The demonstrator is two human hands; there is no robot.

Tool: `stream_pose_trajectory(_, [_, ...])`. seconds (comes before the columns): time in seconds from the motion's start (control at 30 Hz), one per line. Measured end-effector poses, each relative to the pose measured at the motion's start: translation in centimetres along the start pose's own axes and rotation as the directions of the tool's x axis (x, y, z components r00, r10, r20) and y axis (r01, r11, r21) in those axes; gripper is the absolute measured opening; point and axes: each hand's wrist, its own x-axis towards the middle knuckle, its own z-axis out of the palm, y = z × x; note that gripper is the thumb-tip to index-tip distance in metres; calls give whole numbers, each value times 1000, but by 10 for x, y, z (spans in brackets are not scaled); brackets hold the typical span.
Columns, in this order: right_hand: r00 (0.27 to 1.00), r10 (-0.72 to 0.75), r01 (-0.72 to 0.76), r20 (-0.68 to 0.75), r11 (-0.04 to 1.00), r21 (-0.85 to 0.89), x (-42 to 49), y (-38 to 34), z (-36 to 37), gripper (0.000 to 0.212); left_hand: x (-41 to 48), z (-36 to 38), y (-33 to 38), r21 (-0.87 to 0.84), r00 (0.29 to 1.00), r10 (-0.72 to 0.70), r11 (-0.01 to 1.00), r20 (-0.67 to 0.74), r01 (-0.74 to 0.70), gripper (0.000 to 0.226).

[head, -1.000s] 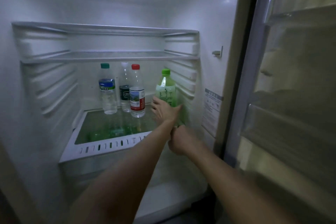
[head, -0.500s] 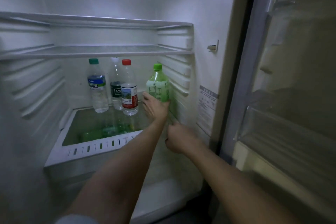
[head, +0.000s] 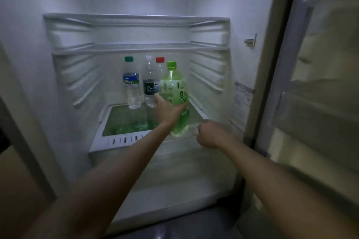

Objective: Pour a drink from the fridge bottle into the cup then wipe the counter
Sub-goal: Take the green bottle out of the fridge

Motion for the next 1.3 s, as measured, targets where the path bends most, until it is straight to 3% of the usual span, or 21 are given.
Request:
stream_pose_trajectory(0.27, [999, 29, -28, 22, 999, -30, -11, -8, -1, 30, -44, -68, -14, -96, 995, 59, 994, 77, -51, 83])
stream_pose_trajectory(0.33, [998, 32, -30, 48, 999, -39, -14, -11, 1, 18, -57, -77, -17, -85, 993, 75, 994, 86, -68, 83])
stream_pose_trajectory(0.43, [994, 42, -37, 103, 998, -43, -25, -20, 1, 13, -72, -86, -20, -96, 991, 75, 993, 107, -64, 80])
stream_pose_trajectory(0.53, [992, 17, -13, 122, 999, -37, -38, -28, 7, 25, -87, -93, -23, -105, 992, 61, 993, 108, -50, 78])
stream_pose_trajectory(0.67, [987, 25, -29, 161, 999, 23, -62, -29, 18, 24, -109, -98, -26, -102, 987, 55, 994, 149, -41, 79])
stream_pose_trajectory(0.9, [971, 51, -48, 235, 999, -18, -113, -27, 37, 13, -159, -106, -31, -70, 980, 19, 998, 200, -6, 78])
stream_pose_trajectory(1.17, [982, 6, 4, 190, 999, -51, -185, -23, 33, 17, -240, -121, -18, 41, 990, -15, 999, 141, 9, 78])
stream_pose_trajectory(1.3, [998, -49, 52, 29, 993, -109, -237, -19, 39, 31, -295, -125, -11, 59, 994, -52, 997, 96, 46, 74])
